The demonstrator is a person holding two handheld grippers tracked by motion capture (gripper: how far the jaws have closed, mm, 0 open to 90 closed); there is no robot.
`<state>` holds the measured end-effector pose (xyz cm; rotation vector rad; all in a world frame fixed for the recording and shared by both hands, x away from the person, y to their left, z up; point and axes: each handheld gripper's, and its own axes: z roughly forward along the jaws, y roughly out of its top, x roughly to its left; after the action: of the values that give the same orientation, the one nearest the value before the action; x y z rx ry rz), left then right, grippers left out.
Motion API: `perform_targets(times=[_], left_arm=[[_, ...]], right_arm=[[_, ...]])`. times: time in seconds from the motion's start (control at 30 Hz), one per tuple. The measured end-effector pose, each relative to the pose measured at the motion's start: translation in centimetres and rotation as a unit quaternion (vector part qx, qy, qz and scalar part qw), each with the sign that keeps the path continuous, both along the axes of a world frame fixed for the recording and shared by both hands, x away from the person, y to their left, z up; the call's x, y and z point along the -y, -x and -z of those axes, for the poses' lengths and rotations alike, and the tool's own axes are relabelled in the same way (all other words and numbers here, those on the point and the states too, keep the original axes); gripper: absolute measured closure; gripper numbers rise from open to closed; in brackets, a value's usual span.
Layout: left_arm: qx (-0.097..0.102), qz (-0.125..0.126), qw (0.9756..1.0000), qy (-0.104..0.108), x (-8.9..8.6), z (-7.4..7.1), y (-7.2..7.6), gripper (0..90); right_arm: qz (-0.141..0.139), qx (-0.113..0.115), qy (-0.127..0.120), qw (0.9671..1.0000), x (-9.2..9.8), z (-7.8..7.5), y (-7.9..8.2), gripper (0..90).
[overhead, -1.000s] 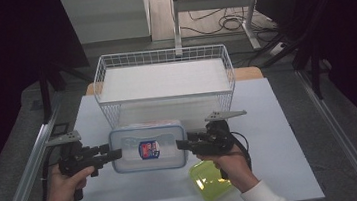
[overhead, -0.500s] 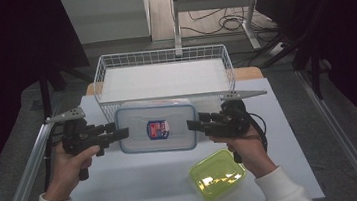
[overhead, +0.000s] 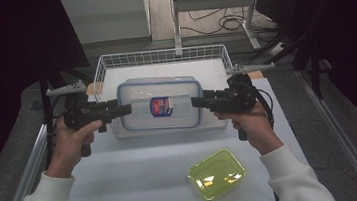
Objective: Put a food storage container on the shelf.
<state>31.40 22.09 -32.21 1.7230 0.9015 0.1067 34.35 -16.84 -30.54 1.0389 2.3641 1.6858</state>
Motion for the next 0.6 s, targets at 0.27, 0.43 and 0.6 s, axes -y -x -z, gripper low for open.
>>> perform_targets(times=[0.27,0.43,0.6], left_arm=[[0.009,-0.002,1.0,0.005,0.3,-2.8,-3.1,50.0],[0.0,-0.006,1.0,0.005,0.5,-3.0,-5.1,49.9],[-0.01,-0.008,0.9999,0.009,0.7,-2.5,-6.7,49.8]], right_arm=[[0.005,0.01,0.004,0.9999,0.2,-3.4,-3.0,52.3],[0.006,0.002,0.006,1.0,0.2,-3.8,-5.1,51.9],[0.004,-0.021,0.004,0.9998,0.4,-3.3,-7.4,51.7]])
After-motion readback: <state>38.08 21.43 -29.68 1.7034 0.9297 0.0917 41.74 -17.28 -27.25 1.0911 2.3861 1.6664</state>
